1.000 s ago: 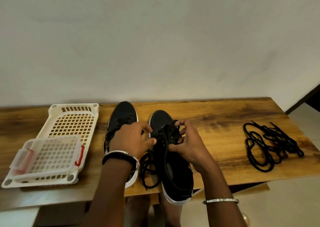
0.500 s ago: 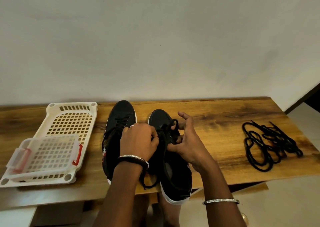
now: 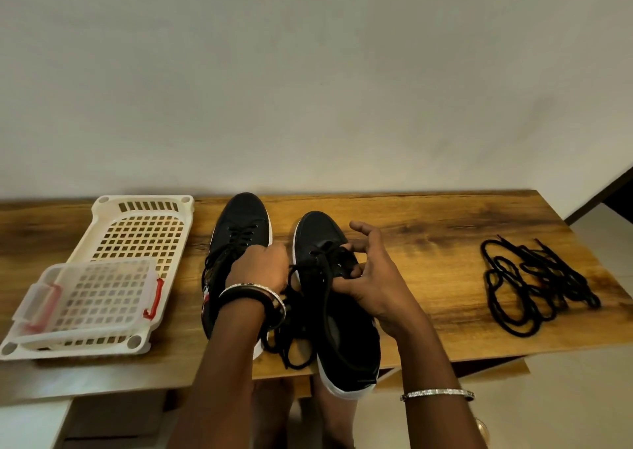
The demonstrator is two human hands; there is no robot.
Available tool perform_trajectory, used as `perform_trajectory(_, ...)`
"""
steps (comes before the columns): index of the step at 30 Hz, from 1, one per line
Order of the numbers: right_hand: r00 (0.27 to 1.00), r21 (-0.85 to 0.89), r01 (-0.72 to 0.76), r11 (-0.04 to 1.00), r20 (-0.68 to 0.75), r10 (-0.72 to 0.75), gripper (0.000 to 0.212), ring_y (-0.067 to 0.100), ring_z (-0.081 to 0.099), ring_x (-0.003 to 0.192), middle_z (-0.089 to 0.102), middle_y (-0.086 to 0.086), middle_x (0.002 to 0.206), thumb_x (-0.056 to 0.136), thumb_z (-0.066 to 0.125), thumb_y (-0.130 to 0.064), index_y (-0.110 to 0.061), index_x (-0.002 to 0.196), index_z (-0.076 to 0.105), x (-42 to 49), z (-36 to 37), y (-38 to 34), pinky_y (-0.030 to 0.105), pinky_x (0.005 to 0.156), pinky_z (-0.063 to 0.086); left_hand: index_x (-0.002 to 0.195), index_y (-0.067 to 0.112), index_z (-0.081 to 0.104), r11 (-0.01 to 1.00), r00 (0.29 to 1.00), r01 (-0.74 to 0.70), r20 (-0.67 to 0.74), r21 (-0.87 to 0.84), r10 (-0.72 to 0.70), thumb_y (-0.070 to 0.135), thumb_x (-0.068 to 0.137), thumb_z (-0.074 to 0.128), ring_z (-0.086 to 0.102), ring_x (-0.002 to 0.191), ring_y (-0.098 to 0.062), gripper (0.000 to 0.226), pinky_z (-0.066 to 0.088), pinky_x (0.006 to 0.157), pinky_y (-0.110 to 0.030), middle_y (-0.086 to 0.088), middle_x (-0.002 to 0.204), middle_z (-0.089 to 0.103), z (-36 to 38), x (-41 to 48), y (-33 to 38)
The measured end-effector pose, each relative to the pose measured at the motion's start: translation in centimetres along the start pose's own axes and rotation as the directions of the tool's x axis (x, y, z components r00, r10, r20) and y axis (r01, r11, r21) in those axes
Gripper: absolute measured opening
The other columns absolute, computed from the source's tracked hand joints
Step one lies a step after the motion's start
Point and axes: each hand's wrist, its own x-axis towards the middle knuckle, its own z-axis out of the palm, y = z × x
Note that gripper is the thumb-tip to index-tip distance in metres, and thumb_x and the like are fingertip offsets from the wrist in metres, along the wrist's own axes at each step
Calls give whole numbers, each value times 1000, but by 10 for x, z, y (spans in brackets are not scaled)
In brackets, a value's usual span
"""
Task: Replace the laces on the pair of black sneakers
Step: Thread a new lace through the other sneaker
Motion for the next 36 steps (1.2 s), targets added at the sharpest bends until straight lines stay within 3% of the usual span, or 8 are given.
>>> perform_trajectory(4, 1000, -16, -9, 1000, 4, 9, 93, 3, 60, 66, 55, -3, 121, 71, 82, 3, -38, 139, 34, 1, -2, 1, 34, 70, 61, 83, 15, 63, 937, 938, -106, -278, 334, 206, 35, 91, 50, 57, 66, -20, 25, 40, 54, -29, -2, 77, 63, 4, -16, 5)
perform_trajectory(8, 1000, -2, 1, 1000, 4, -1, 89, -1, 60, 64, 54, -3, 120, 72, 81, 5, -37, 137, 36, 1, -3, 2, 31, 68, 59, 101, 28, 64, 894, 946, -287, -47, 345, 321, 35, 90, 62, 64, 98, -17, 13, 52, 89, -39, 8, 100, 67, 15, -8, 2)
perform_trajectory(12, 1000, 22, -7, 1000, 12, 7, 87, -1, 62, 66, 55, -4, 120, 72, 81, 2, -37, 136, 37, 1, -3, 3, 26, 67, 56, 93, 26, 70, 857, 919, -352, -38, 376, 393, 38, 92, 66, 66, 94, -17, 13, 54, 85, -38, 5, 94, 70, 19, -6, -5)
perform_trajectory(15, 1000, 41, -12, 999, 5, 12, 83, 7, 57, 68, 56, -3, 118, 70, 83, -2, -38, 132, 40, 1, -4, 5, 32, 69, 58, 77, 27, 72, 917, 923, -333, -121, 217, 364, 34, 88, 70, 66, 75, -13, 14, 53, 69, -30, 8, 75, 69, 15, 1, -8)
perform_trajectory(19, 1000, 76, -30, 997, -1, 31, 78, 14, 53, 70, 57, -3, 118, 70, 81, -1, -37, 128, 44, 2, -5, 7, 36, 69, 57, 59, 17, 68, 873, 974, -214, -167, -439, 155, 13, 88, 62, 55, 49, -8, 30, 42, 49, -20, 6, 51, 60, 5, 2, -4)
perform_trajectory(24, 999, 127, -41, 991, -5, 42, 64, 20, 51, 75, 58, -2, 118, 67, 78, -5, -36, 117, 54, 2, -4, 11, 38, 69, 55, 81, 4, 72, 850, 973, -230, -138, -473, 186, 19, 92, 54, 56, 72, -16, 26, 43, 67, -31, -7, 79, 69, 8, -3, -1)
perform_trajectory(30, 999, 132, -30, 991, -31, 35, 51, 21, 51, 73, 60, -2, 118, 73, 76, 1, -31, 111, 62, 2, -2, 13, 36, 67, 53, 69, 12, 56, 716, 996, 25, 80, -698, 43, 13, 96, 46, 68, 71, -13, 29, 41, 57, -24, -5, 80, 77, 11, 2, 2)
perform_trajectory(36, 995, 219, -81, 972, -31, 90, 37, 38, 69, 86, 67, 5, 114, 77, 76, -2, -23, 106, 66, 3, -2, 9, 52, 76, 62, 73, 13, 45, 647, 983, 146, 185, -749, -7, 13, 97, 34, 74, 76, -16, 26, 42, 57, -24, -16, 90, 76, 5, -2, 2)
